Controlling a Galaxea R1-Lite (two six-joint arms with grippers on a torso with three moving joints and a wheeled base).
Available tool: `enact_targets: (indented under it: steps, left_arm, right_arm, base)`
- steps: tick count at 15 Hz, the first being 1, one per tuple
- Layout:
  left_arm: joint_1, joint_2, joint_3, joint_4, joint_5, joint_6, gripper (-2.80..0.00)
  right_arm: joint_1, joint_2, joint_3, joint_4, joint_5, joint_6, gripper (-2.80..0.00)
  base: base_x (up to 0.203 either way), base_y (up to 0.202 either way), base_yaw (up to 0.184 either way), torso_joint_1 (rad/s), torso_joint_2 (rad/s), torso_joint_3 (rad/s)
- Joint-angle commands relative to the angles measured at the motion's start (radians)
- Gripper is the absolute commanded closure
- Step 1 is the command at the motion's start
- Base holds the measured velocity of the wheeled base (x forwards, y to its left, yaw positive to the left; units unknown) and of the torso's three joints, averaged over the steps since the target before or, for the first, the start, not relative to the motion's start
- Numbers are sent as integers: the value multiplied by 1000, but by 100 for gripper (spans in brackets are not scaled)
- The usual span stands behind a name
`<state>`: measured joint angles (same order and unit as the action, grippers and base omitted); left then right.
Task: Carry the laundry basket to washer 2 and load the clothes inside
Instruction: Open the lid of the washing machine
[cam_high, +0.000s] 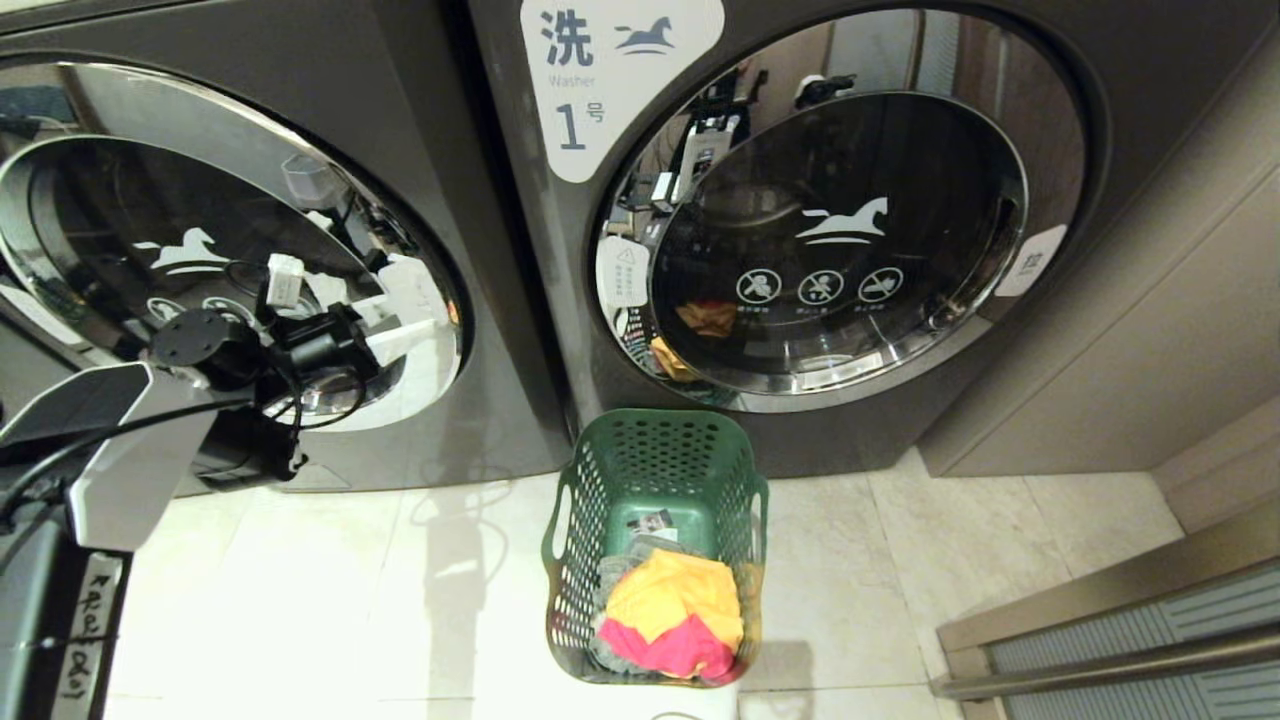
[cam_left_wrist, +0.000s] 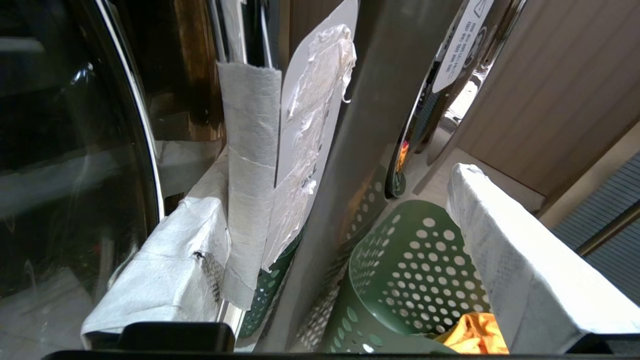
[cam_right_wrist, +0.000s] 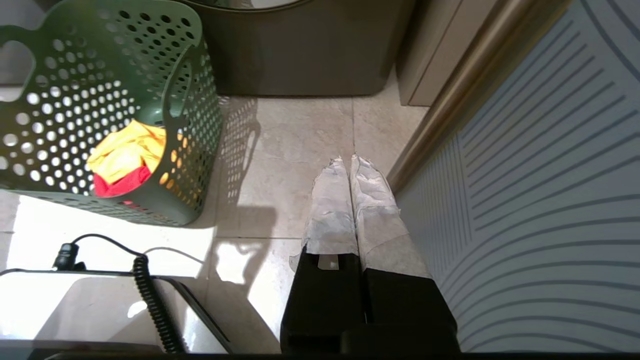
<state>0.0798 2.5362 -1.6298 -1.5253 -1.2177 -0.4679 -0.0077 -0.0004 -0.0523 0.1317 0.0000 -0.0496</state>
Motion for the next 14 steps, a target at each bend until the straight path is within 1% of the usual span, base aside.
enact_targets:
  steps: [1,3,4,11,14]
  left_arm:
    - [4,6,1,-5,9,-2,-280]
    - [11,7,3,-5,19,4,-280]
    - [26,6,10,-5,20,2,-280]
    - [169,-19,33,-5,15,0,-280]
    - [205,-24,41,-5,13,2,-280]
  right_arm:
    - [0,0,0,0,0,-1,0]
    - [0,0,0,0,0,-1,0]
    - [0,0,0,0,0,-1,0]
    - [0,1,0,0,0,-1,0]
    - [0,0,0,0,0,-1,0]
  base:
    - [0,0,0,0,0,0]
    - [0,0,0,0,0,0]
    - [0,0,0,0,0,0]
    - [0,0,0,0,0,0]
    - [0,0,0,0,0,0]
